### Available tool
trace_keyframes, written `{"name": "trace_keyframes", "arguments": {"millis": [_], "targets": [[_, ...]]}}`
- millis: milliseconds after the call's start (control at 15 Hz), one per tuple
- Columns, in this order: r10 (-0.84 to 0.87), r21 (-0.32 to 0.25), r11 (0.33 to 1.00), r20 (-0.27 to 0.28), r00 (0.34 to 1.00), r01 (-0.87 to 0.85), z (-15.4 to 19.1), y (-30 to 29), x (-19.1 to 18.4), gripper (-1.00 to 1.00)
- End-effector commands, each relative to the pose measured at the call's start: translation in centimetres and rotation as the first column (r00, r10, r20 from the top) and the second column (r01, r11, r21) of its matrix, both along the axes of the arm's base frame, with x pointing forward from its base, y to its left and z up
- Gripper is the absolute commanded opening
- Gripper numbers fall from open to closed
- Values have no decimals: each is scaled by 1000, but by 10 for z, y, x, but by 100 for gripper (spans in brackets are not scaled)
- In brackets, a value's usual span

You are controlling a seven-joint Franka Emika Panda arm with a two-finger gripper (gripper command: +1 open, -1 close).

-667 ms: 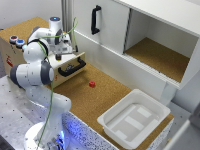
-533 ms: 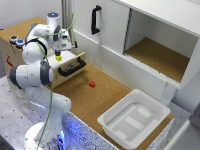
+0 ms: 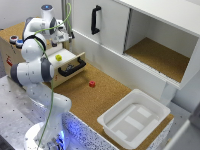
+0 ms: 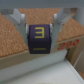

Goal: Place the purple block on top of the drawer

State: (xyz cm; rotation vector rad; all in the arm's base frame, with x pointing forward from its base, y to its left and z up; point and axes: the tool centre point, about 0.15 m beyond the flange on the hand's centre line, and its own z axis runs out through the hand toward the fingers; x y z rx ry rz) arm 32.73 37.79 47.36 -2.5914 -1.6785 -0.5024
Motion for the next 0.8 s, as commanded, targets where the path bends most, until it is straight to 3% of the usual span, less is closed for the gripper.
{"name": "trace_keyframes", "arguments": {"millis": [0,267,467,533,733], "targets": [[132,-134,981,-72,989,-141,3,76,25,-100],[214,-231,945,-100,972,-232,-18,104,14,-100],[224,-265,931,-127,966,-250,-31,107,2,-100],[213,-258,936,-125,969,-239,-31,105,0,100],[210,-255,938,-125,970,-236,-30,104,-2,100]]}}
